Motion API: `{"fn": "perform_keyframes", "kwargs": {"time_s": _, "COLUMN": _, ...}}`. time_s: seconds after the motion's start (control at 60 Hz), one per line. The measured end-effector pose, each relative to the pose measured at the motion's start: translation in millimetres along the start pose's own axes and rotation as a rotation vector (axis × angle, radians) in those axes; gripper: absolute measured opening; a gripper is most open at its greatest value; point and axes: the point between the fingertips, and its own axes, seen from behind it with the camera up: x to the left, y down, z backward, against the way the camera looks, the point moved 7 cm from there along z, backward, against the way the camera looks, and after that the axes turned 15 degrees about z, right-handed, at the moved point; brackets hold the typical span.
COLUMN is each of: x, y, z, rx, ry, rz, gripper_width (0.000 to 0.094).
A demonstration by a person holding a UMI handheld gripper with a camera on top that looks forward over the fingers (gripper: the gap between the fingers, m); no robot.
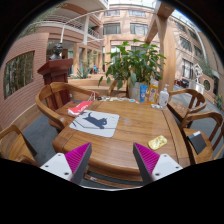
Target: Arrange mouse
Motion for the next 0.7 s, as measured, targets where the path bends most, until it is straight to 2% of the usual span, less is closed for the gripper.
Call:
{"fn": "perform_keyframes", "kwargs": {"time_s": 0.133, "x": -7, "y": 30, "z": -3, "rx": 0.072, "ry": 0.020, "rz": -0.016, "gripper_width": 0.0852}}
{"fn": "perform_keyframes", "kwargs": {"time_s": 0.333, "x": -65, "y": 92, "z": -54, "rx": 0.134, "ry": 0.082, "rz": -0.070, "gripper_width": 0.0855}}
{"fn": "perform_keyframes", "kwargs": {"time_s": 0.517, "x": -121, "y": 107, "z": -98, "rx": 0.151, "ry": 0.164, "rz": -0.114, "gripper_width": 0.0854}}
{"fn": "perform_keyframes", "kwargs": {"time_s": 0.7, "x": -151, "y": 109, "z": -146, "rx": 0.180, "ry": 0.178, "rz": -0.187, "gripper_width": 0.0854}}
